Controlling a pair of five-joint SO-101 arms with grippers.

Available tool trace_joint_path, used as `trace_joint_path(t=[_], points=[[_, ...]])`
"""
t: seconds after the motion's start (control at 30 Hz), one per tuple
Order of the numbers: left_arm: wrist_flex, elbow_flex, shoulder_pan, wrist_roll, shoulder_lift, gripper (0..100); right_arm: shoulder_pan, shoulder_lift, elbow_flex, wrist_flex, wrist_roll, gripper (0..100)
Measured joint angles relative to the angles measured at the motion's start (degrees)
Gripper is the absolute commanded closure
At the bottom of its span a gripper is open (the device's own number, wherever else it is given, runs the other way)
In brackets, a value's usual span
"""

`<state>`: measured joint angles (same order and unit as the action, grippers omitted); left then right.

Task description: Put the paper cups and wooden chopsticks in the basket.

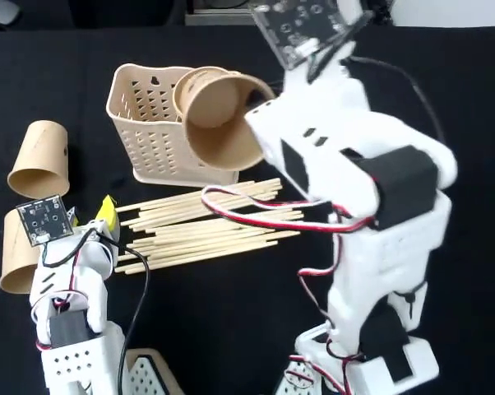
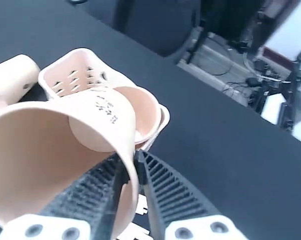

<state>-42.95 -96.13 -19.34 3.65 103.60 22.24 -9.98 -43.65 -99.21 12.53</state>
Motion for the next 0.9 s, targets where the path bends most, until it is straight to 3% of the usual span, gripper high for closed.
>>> trace_joint_path(t=[0.37, 0.9], points=[[0.0, 0.0, 0.0, 0.0, 0.0, 78, -0.2, 9.1, 0.0, 4.0, -0.5, 98.6], [0.0, 0.0, 0.0, 0.0, 0.0, 78, -1.9, 10.3, 0.1, 7.6, -0.5, 98.6]])
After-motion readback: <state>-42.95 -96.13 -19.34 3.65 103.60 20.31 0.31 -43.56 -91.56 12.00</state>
